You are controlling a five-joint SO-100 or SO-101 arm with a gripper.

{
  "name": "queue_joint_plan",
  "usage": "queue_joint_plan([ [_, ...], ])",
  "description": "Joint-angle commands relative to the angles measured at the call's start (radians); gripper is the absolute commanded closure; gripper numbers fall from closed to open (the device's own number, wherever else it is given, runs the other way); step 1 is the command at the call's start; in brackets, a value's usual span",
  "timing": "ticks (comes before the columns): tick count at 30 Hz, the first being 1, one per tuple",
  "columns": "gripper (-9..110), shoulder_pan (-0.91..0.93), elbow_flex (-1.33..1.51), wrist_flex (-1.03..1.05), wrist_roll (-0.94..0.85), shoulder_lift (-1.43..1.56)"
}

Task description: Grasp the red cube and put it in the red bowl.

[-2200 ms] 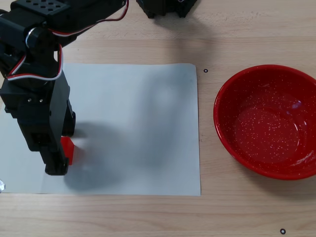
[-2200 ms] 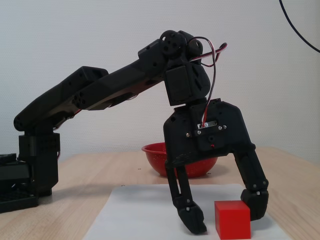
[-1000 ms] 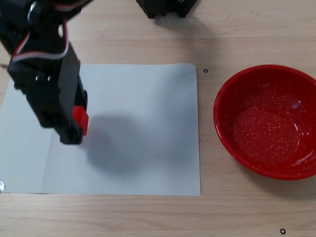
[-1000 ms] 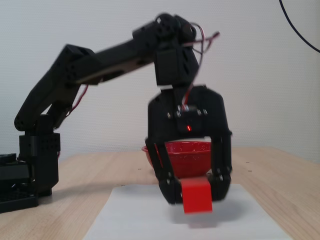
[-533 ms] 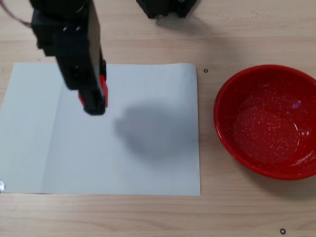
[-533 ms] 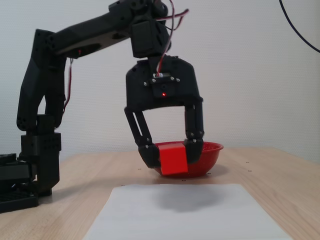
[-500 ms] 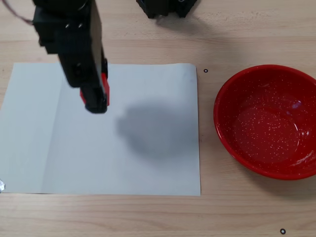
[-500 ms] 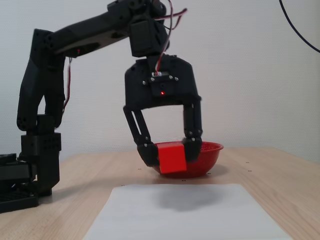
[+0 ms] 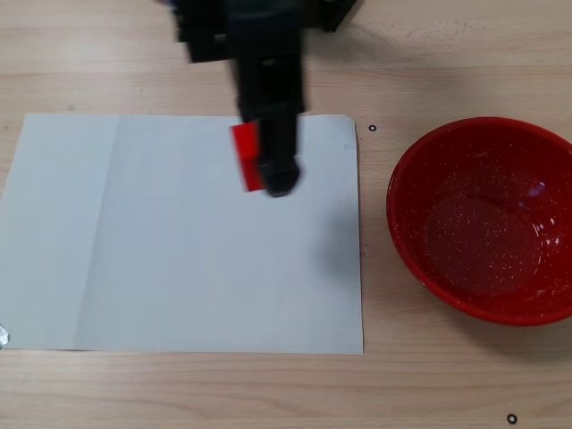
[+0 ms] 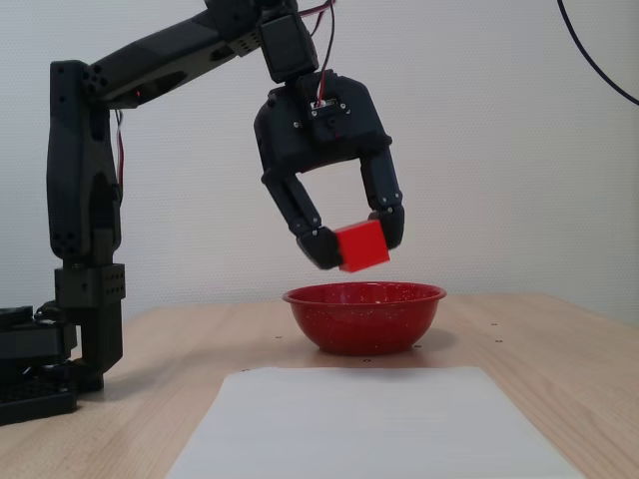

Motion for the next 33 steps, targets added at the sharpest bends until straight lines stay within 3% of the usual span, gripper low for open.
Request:
queue_joint_plan([
  [1,101,0.051,-0.038,0.0,-0.031,0.155],
  [29,101,0.571,0.014,-0.209,-0.161,0.106],
  [33,92,0.597,0.043,-0.252,-0.17,0.072],
])
